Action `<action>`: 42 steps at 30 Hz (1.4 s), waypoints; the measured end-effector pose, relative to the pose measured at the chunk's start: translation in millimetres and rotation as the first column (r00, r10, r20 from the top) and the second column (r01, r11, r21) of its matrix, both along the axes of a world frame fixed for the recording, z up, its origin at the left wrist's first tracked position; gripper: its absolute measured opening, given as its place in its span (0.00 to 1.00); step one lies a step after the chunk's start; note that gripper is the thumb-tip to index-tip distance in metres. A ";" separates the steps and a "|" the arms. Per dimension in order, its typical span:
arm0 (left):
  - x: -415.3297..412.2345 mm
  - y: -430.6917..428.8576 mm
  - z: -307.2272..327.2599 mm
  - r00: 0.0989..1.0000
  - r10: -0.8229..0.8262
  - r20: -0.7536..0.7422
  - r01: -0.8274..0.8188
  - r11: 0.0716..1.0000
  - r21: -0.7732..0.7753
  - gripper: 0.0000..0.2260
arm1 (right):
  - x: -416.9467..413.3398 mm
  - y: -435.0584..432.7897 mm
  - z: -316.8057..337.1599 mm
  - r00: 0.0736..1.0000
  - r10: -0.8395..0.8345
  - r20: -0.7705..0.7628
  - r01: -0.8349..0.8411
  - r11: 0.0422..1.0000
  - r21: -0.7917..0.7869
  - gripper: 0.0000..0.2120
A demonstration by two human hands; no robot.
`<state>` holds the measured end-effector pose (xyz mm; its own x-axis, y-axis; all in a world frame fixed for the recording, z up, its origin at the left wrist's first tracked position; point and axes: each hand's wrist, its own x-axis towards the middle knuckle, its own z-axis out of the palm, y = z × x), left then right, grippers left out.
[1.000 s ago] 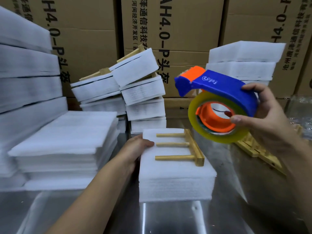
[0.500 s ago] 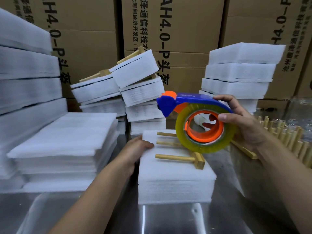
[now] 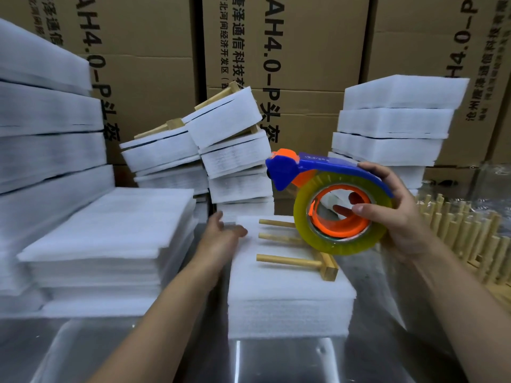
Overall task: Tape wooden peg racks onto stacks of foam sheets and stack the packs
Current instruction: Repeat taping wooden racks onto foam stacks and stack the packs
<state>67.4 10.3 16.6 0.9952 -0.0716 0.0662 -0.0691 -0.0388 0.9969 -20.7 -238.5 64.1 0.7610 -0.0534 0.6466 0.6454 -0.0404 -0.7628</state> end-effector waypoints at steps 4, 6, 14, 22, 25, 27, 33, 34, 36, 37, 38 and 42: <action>-8.4 6.9 15.7 0.958 0.098 0.271 -0.016 0.957 -0.290 0.17 | -8.9 0.0 5.2 0.996 -0.010 0.089 0.003 0.996 0.084 0.27; -19.4 9.8 27.6 0.970 -0.023 0.241 0.135 0.877 -0.460 0.11 | -15.5 0.2 9.2 0.992 0.003 0.127 -0.015 0.996 0.091 0.27; -52.8 -0.4 49.7 0.848 -0.529 0.041 0.447 0.672 -0.590 0.31 | -29.4 12.2 15.2 0.988 0.023 0.152 -0.009 0.996 -0.086 0.29; -56.0 -0.1 49.3 0.780 -0.625 0.027 0.470 0.557 -0.684 0.17 | -24.5 12.5 10.2 0.987 0.049 0.155 -0.024 0.987 -0.158 0.32; -56.2 1.5 49.7 0.753 -0.658 0.008 0.469 0.528 -0.708 0.16 | -23.8 11.4 9.4 0.986 0.067 0.153 -0.042 0.986 -0.162 0.32; -55.0 2.3 50.2 0.747 -0.665 -0.012 0.460 0.529 -0.713 0.15 | -23.2 11.0 8.8 0.986 0.071 0.149 -0.047 0.986 -0.161 0.32; -58.9 1.7 54.0 0.846 -0.522 -0.107 0.355 0.703 -0.616 0.12 | -23.3 11.9 8.1 0.988 0.083 0.129 -0.063 0.987 -0.151 0.32; -58.5 1.5 54.5 0.892 -0.441 -0.102 0.325 0.780 -0.534 0.08 | -23.8 12.5 8.3 0.989 0.075 0.130 -0.055 0.987 -0.154 0.32; -57.3 3.5 56.4 0.965 -0.262 -0.010 0.240 0.897 -0.372 0.12 | -25.9 12.8 9.3 0.989 0.053 0.138 -0.029 0.985 -0.169 0.32; -57.0 5.6 57.6 0.982 -0.182 0.050 0.188 0.929 -0.318 0.16 | -27.9 13.1 10.1 0.988 0.038 0.149 -0.011 0.983 -0.182 0.32; -56.7 8.1 58.6 0.987 -0.122 0.108 0.147 0.950 -0.276 0.18 | -30.0 13.3 11.7 0.987 0.027 0.161 0.005 0.981 -0.195 0.33; -57.8 12.7 60.3 0.976 -0.060 0.210 0.089 0.987 -0.134 0.20 | -37.1 14.2 19.1 0.981 -0.012 0.195 0.063 0.964 -0.257 0.35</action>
<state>9.7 23.1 76.9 0.9517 -0.1204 0.2824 -0.2693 0.1144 0.9562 -57.8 -224.3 83.2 0.6234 0.1101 0.7742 0.7714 -0.2486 -0.5858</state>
